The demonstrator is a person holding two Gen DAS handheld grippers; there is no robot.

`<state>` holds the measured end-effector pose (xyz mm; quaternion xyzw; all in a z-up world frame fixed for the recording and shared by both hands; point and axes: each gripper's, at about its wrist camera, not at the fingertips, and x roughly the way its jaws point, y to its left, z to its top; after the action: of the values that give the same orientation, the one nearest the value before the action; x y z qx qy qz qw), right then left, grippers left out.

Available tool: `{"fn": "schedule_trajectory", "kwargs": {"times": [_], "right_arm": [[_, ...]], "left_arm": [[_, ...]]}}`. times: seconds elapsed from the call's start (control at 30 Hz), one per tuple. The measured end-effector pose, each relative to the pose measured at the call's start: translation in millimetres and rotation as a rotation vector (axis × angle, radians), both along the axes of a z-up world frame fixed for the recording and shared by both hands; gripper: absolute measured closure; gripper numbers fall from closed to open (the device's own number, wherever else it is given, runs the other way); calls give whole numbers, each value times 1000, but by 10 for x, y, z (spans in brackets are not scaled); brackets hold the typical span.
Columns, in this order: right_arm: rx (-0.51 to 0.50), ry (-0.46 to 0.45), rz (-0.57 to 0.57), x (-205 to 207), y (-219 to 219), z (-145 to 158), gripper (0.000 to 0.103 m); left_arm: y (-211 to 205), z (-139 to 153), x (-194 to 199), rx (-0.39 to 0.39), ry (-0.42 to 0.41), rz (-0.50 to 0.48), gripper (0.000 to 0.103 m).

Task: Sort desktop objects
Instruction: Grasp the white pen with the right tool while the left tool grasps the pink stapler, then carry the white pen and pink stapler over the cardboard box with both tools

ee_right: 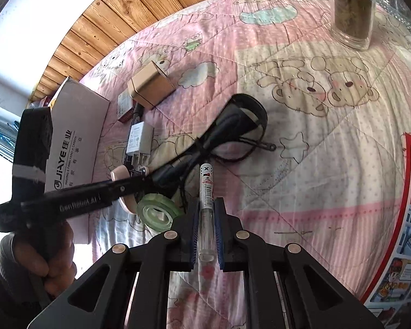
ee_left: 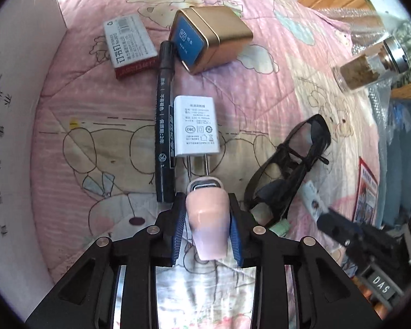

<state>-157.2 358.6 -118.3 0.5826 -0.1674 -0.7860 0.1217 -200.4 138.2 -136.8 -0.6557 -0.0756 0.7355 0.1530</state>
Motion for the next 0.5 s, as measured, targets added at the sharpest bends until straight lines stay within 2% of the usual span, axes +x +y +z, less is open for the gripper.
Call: {"fn": "schedule_trajectory", "kwargs": {"times": [0.17, 0.3, 0.5], "right_arm": [[3, -18, -23, 165, 78, -49, 91], [7, -1, -8, 255, 129, 38, 91], [31, 20, 34, 275, -22, 169, 91]], "left_arm": [[-6, 41, 79, -24, 21, -37, 76], [-85, 132, 149, -26, 28, -37, 76], [-216, 368, 299, -44, 77, -39, 76]]}}
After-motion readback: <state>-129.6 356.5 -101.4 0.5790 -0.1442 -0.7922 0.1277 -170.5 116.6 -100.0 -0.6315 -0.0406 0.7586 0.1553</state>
